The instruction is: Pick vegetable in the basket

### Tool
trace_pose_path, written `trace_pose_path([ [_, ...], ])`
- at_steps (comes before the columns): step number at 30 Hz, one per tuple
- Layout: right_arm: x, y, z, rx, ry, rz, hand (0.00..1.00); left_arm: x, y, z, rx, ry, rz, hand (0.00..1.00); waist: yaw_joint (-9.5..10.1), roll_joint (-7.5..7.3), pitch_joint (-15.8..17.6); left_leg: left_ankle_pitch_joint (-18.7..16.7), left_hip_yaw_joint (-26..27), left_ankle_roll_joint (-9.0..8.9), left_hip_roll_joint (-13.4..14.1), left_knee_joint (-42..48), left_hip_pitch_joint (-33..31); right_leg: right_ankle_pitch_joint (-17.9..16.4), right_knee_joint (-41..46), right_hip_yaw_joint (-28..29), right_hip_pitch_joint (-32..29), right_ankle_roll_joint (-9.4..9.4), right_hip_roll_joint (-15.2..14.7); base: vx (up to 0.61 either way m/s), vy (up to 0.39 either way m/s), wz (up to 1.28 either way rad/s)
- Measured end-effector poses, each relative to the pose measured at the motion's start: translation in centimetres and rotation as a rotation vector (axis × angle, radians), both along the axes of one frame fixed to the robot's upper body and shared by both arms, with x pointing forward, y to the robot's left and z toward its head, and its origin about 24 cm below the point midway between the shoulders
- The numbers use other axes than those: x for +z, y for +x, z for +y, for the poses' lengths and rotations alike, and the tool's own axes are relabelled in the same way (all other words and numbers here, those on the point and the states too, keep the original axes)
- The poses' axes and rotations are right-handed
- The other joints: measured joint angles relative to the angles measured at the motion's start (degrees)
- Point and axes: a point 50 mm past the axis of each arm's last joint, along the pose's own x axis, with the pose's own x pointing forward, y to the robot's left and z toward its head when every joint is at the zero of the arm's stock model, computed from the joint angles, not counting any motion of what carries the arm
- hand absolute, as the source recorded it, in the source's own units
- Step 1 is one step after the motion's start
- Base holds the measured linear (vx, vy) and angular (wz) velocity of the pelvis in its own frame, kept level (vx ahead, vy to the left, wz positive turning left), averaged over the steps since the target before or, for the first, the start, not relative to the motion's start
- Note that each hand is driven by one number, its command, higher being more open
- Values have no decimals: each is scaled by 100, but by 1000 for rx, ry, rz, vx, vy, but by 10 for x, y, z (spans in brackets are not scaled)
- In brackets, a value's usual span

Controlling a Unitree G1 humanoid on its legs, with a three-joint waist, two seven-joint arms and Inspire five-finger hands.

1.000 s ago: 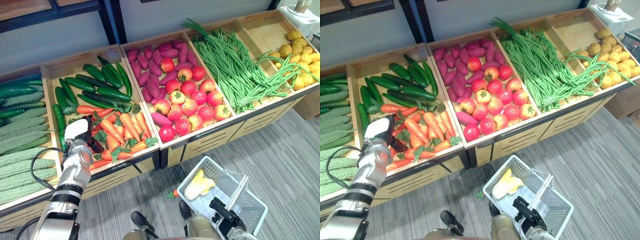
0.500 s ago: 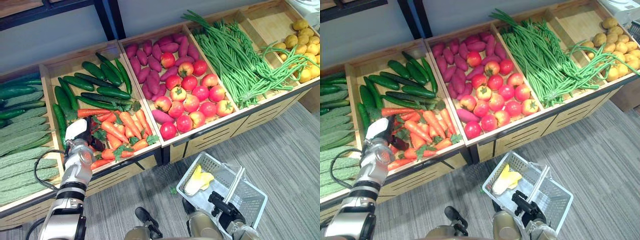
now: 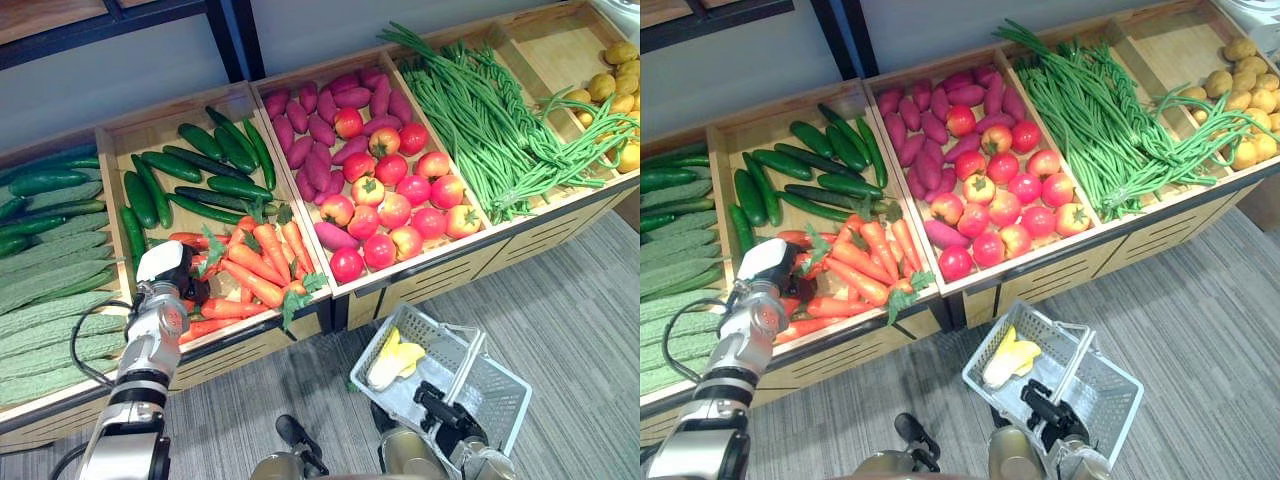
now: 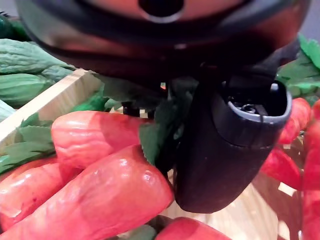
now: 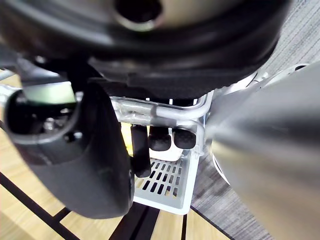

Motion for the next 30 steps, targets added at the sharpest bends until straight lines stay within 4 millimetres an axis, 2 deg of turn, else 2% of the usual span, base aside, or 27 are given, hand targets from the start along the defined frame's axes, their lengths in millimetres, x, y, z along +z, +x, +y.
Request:
trace_pose_path([
  [11, -1, -1, 0, -7, -4, 10, 0, -9, -3, -8, 18, 6, -7, 0, -57, -20, -79, -22, -110, 33, -99, 1, 9, -17, -9, -48, 36, 37, -101, 11, -11, 3],
  [15, -4, -6, 2, -14, 7, 31, 0, -16, -6, -7, 47, -48, -4, 0, -90, -37, -155, -41, -115, 34, -109, 0, 165, -4, -131, -58, 246, 52, -120, 46, -21, 0],
  [21, -12, -21, 7, -55, 19, 95, 0, -25, -12, -2, 121, -212, -34, 0, -139, -167, -524, -78, -113, -2, -112, -3, 253, -1, -223, -62, 393, 53, -123, 63, -30, -1],
  [23, -15, -28, 6, -138, 31, 125, 0, -21, -12, 4, 150, -411, -50, 0, -134, -214, -573, -96, -120, -27, -102, -17, 371, -1, -246, -65, 534, 53, -124, 38, -36, 1],
  [25, -16, -33, 2, -204, 39, 142, 0, -14, -12, 2, 120, -514, -67, 0, -125, -239, -630, -102, -131, -29, -102, -29, 387, -1, -254, -71, 581, 53, -126, 29, -41, 5],
  [28, -18, -49, -11, -382, 52, 174, 0, 5, -6, -19, -8, -671, -118, 0, -72, -305, -787, -104, -166, -28, -95, -31, 396, 3, -253, -99, 620, 53, -127, 24, -44, 6],
  [30, -17, -65, -29, -536, 55, 179, 0, 23, -1, -37, -119, -743, -152, 0, -65, -305, -1019, -107, -197, -34, -73, -33, 406, 7, -221, -117, 634, 55, -109, 25, -54, 5],
])
